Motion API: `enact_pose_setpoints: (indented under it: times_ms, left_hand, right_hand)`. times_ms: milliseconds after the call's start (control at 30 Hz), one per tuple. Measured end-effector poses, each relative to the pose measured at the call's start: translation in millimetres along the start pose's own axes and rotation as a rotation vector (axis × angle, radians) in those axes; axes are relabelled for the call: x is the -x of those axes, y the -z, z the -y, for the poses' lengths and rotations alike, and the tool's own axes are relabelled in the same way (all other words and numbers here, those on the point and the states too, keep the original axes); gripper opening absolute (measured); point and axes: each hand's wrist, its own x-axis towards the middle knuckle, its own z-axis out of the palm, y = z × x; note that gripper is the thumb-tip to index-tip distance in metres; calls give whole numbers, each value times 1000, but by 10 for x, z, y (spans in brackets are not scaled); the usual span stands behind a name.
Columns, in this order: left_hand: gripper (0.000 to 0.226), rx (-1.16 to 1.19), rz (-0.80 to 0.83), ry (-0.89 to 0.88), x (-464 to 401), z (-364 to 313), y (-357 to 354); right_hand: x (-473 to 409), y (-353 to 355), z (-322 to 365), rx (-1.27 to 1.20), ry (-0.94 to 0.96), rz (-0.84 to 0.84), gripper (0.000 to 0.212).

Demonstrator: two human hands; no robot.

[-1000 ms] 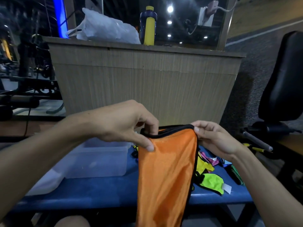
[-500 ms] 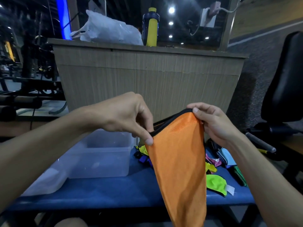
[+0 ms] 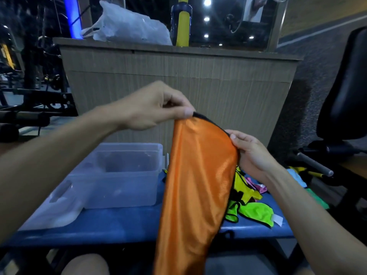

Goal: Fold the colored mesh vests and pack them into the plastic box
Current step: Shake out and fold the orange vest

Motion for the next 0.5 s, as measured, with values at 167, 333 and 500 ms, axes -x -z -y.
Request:
enact_pose_setpoints:
  times_ms: [167, 333, 500]
  left_hand:
    - [26, -413, 28, -75, -174, -65, 72]
    - [38, -816, 176, 22, -199, -132, -61]
    - [33, -982, 278, 67, -245, -102, -299]
  right_hand:
    - [33, 86, 36, 8, 25, -4, 21]
    - [103, 326, 414, 288, 130, 27, 20]
    - [142, 430, 755, 535, 175, 86, 25]
